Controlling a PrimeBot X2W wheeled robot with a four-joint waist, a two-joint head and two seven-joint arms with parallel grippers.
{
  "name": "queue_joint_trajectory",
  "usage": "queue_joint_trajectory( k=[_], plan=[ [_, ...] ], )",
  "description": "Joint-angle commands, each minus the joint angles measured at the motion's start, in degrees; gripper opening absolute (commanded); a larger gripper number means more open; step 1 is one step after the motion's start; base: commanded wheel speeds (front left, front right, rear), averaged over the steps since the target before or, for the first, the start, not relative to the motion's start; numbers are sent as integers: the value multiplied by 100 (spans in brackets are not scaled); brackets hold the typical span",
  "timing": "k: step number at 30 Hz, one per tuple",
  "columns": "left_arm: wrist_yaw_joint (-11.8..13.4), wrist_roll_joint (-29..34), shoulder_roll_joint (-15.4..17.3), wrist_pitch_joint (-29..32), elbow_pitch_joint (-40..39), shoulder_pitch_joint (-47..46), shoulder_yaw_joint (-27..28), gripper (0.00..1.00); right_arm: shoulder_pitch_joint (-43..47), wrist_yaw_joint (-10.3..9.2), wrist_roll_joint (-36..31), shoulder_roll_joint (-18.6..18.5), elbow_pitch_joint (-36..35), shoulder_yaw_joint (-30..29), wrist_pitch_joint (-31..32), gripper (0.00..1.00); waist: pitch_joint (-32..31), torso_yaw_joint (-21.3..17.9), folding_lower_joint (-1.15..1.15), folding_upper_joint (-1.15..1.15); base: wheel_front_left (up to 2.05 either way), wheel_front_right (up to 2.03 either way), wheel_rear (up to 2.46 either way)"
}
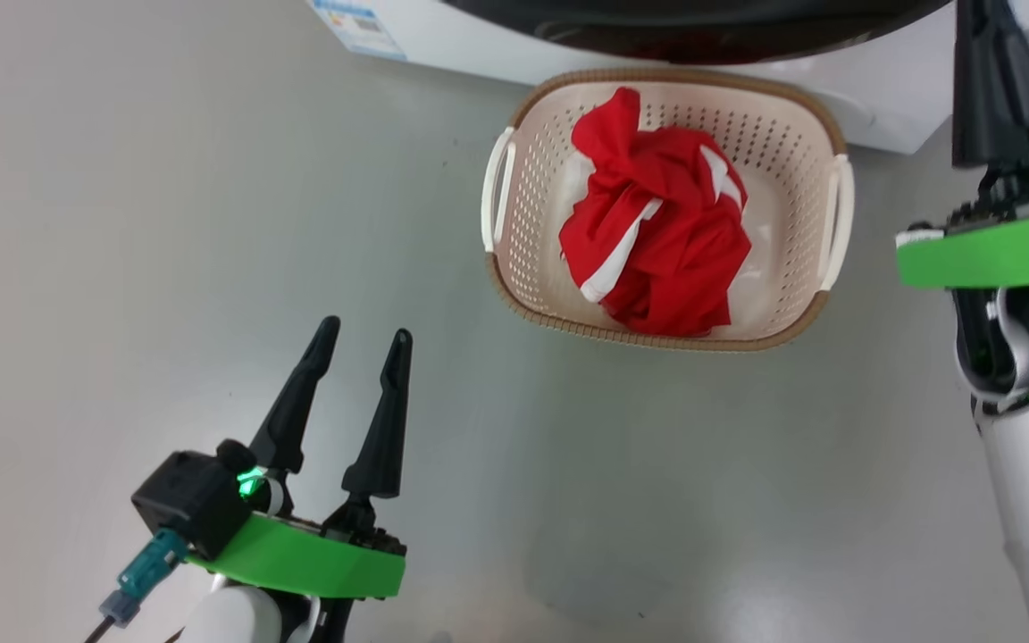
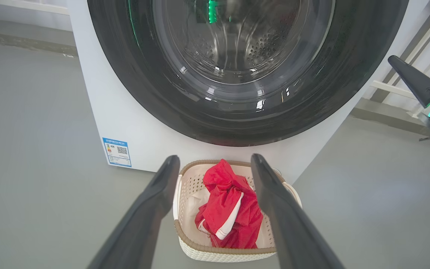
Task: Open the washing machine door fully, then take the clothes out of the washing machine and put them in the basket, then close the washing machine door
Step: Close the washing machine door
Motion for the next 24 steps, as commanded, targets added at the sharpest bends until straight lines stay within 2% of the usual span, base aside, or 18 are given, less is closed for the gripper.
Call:
queue_joint_trajectory(
  k=[1,14,24],
  plan=[
    [-32,70,115,-69,-88,130,240,100,213,-6,109,108,-186,139,-29,100,-261,-174,0,0,0,0,0],
    [-32,386,115,-69,104,378,549,100,1266,-6,205,211,-129,409,-29,100,-948,-664,0,0,0,0,0],
    [-32,503,115,-69,195,544,740,100,1949,-6,241,322,-128,281,-29,100,-1297,-975,0,0,0,0,0]
  ],
)
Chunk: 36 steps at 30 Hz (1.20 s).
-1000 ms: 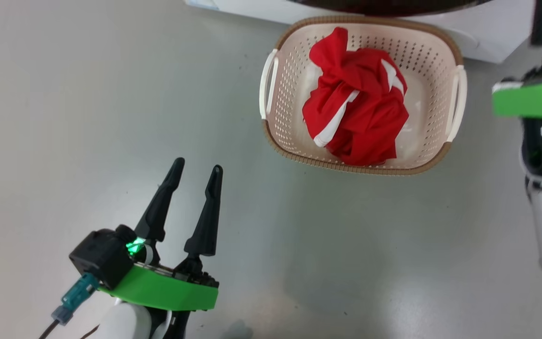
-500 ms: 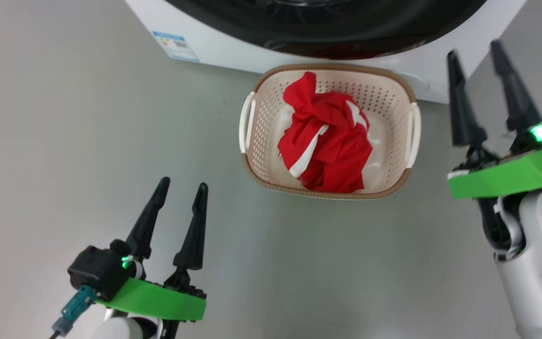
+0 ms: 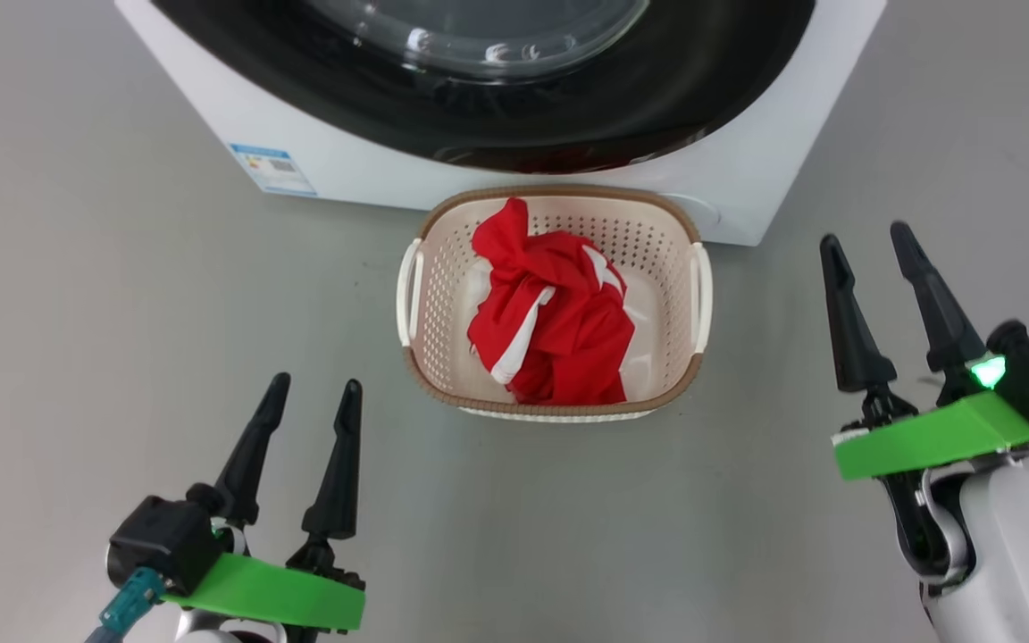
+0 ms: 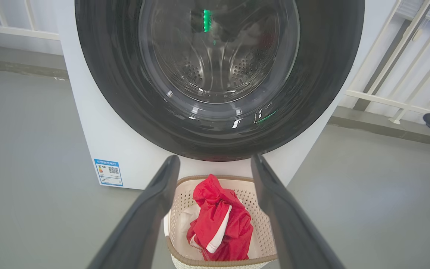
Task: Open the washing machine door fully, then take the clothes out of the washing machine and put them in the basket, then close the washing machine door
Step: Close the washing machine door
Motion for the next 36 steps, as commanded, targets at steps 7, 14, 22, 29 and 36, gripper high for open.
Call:
queue_joint_trajectory(
  k=[7,14,22,29,36],
  plan=[
    [-32,164,105,-70,-92,192,372,100,674,-6,26,128,-191,-87,-31,100,-341,-352,0,0,0,0,0],
    [-32,246,178,-70,-98,350,487,100,1054,-6,-16,199,-182,-228,-31,100,-492,-578,0,0,0,0,0],
    [-32,293,243,-70,-55,461,553,100,1403,-6,-32,208,-240,-397,-31,100,-636,-718,0,0,0,0,0],
    [-32,327,262,-70,-44,534,612,100,1680,-6,-45,229,-269,-508,-31,100,-729,-785,0,0,0,0,0],
    [-32,335,294,-70,-39,695,681,100,1952,-6,-63,253,-288,-548,-31,100,-867,-882,0,0,0,0,0]
  ],
)
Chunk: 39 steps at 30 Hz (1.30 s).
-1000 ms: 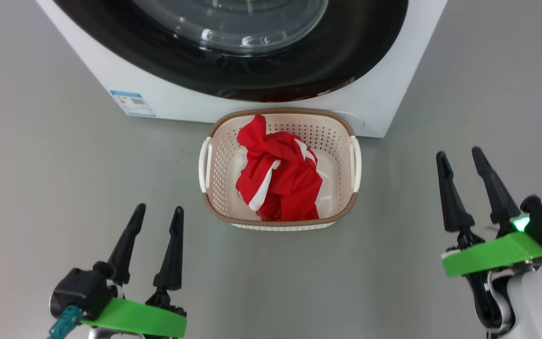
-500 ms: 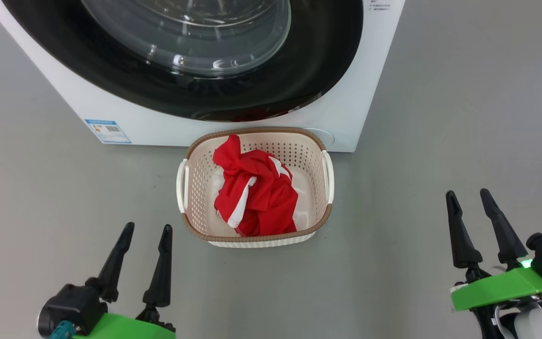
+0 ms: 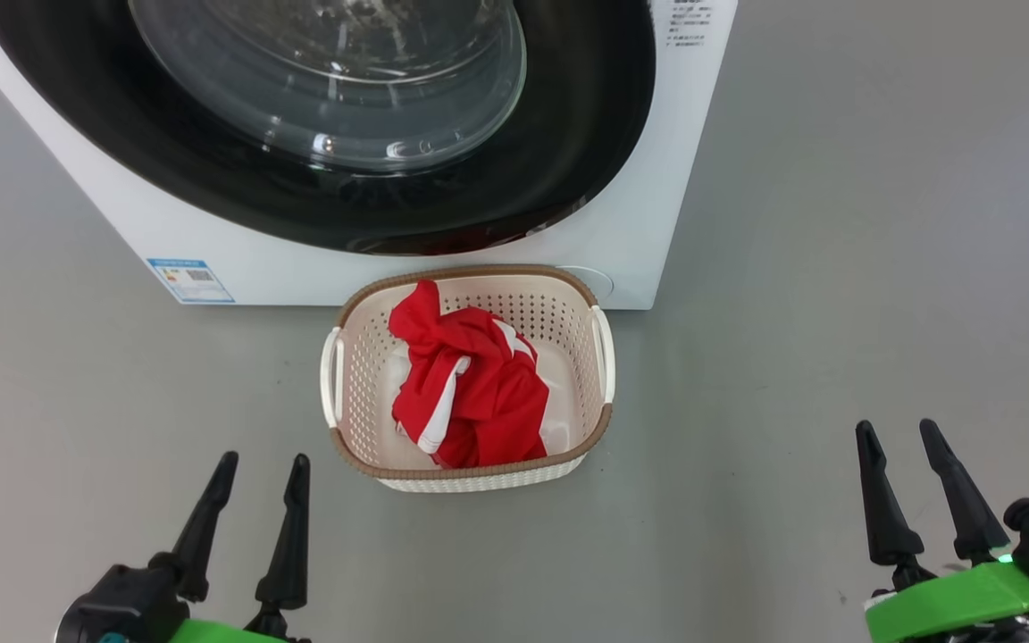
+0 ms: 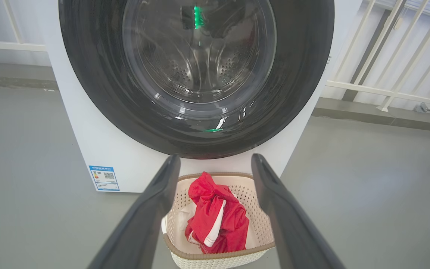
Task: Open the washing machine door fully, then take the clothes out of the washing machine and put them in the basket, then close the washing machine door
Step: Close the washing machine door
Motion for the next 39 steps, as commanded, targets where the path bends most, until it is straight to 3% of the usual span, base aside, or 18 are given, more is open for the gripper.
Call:
queue_joint_trajectory(
  k=[1,17,39],
  plan=[
    [-32,46,105,-70,-126,-2,212,100,34,-6,-43,-46,-142,83,-37,100,-53,-39,0,0,0,0,0],
    [-32,134,116,-70,-154,422,303,100,495,-6,-74,-34,-131,50,-37,100,-423,-249,0,0,0,0,0],
    [-32,182,33,-70,-143,804,447,100,966,-6,-61,-9,-176,-134,-37,100,-744,-248,0,0,0,0,0]
  ],
)
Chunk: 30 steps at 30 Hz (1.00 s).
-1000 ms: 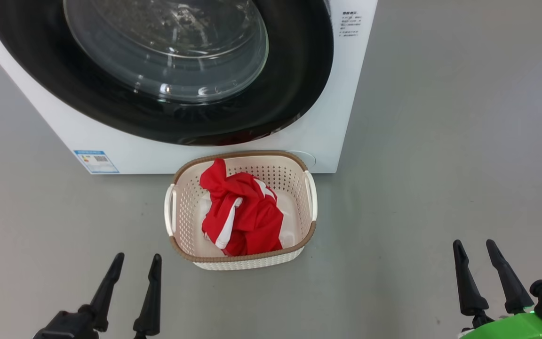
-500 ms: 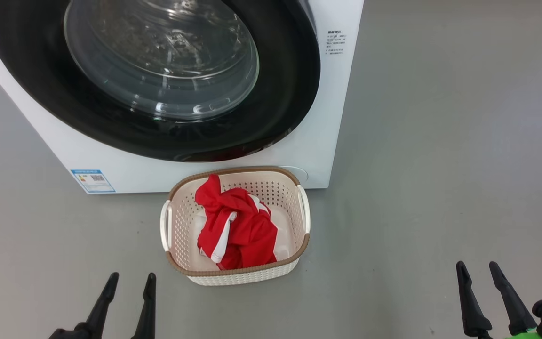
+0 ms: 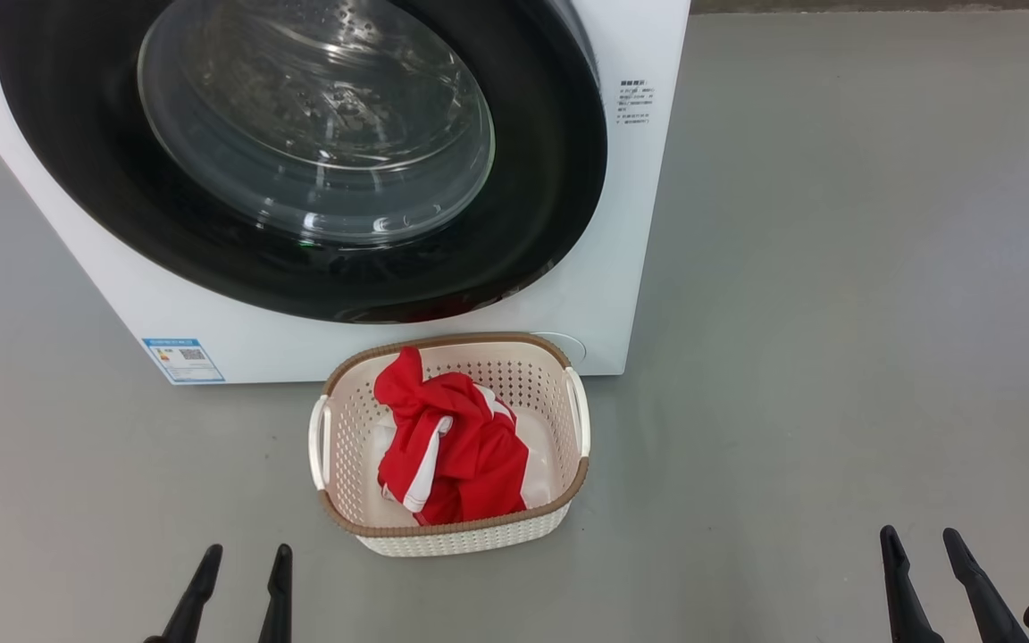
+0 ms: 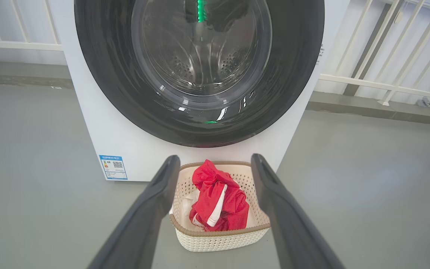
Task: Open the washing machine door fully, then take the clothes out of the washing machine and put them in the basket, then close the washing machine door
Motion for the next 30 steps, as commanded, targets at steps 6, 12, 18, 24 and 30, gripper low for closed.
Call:
queue_joint_trajectory(
  k=[6,12,18,24,30],
  plan=[
    [-32,42,10,-70,-150,-74,201,100,-101,-6,-52,-89,-157,111,-37,100,27,16,0,0,0,0,0],
    [-32,-1,-8,-70,-150,-64,226,100,-102,-6,-49,-92,-151,119,-37,100,36,27,0,0,0,0,0],
    [-32,-22,-22,-70,-149,-75,236,100,-114,-6,-51,-90,-154,113,-37,100,53,39,0,0,0,0,0],
    [7,-42,-132,21,249,43,-27,0,2,0,21,79,239,7,7,0,56,42,0,0,0,0,0],
    [8,-287,-154,70,402,31,-44,0,-39,0,232,141,386,14,68,0,44,34,4,0,0,0,0]
  ],
)
